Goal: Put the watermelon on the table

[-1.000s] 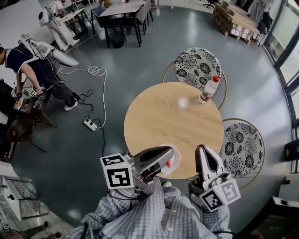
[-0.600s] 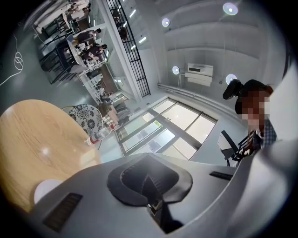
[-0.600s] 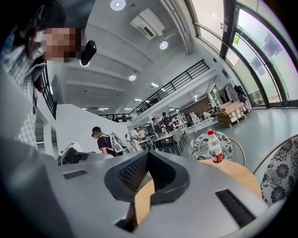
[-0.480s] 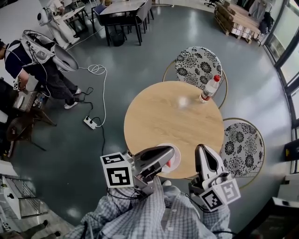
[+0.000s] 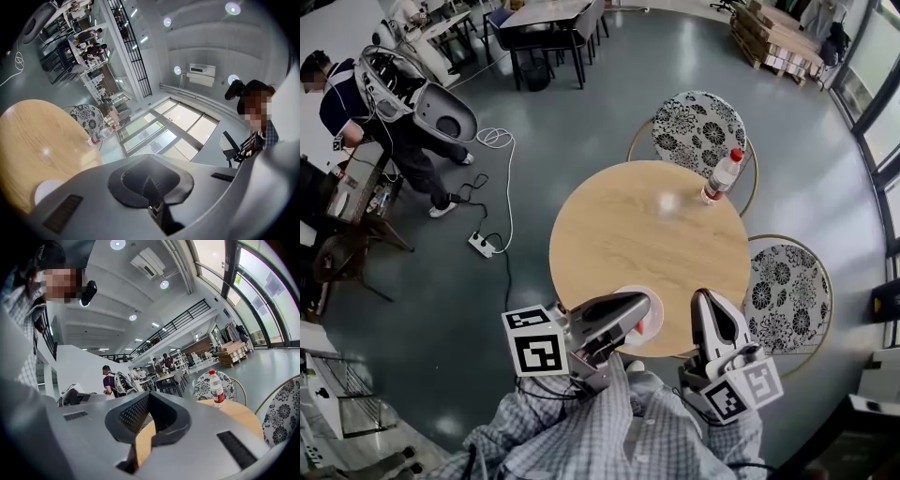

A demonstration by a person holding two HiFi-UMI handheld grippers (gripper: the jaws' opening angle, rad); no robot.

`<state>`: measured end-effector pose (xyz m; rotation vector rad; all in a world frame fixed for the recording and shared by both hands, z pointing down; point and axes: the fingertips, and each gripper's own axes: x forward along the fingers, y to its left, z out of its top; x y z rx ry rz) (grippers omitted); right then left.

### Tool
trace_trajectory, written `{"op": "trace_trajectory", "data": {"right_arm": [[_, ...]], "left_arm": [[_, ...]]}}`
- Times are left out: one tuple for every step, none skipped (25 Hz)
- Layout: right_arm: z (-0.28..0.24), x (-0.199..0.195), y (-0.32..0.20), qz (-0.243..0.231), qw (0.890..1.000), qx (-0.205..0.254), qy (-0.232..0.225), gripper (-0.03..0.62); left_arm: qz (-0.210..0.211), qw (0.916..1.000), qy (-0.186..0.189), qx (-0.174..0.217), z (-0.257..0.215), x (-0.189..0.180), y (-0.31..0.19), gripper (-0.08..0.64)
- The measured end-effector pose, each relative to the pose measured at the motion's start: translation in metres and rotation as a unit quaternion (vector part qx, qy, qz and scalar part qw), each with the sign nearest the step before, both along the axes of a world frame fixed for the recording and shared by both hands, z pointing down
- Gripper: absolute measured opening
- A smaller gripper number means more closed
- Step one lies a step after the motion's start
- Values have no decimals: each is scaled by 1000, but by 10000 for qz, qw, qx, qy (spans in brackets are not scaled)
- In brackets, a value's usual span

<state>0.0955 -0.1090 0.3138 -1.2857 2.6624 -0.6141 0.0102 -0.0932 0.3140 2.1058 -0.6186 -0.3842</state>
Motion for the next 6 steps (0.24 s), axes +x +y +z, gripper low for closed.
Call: {"op": "trace_trajectory", "data": {"right_arm": [[0,-1,0,-11,10000,-2,4,6],[0,-1,0,-19,10000,-3,7,6],[-1,-2,-1,-26,10000,-5,9,6],[-1,-2,-1,-32,10000,-6,8,6],[-1,-2,-2,-37,10000,-7,6,6],[-1,-2,-2,-43,10000,-7,5,6]], "left_arm": [[-4,10000,1,-1,0,-1,0,6],[-7,10000,1,0,-1,-1,0,6],[-8,10000,1,2,-1,-1,-1,6],[-8,10000,1,5,-1,-1,-1,6],[-7,10000,-1,9,-2,-1,-1,6],[-5,10000,-2,11,-2,-1,-1,6]]}}
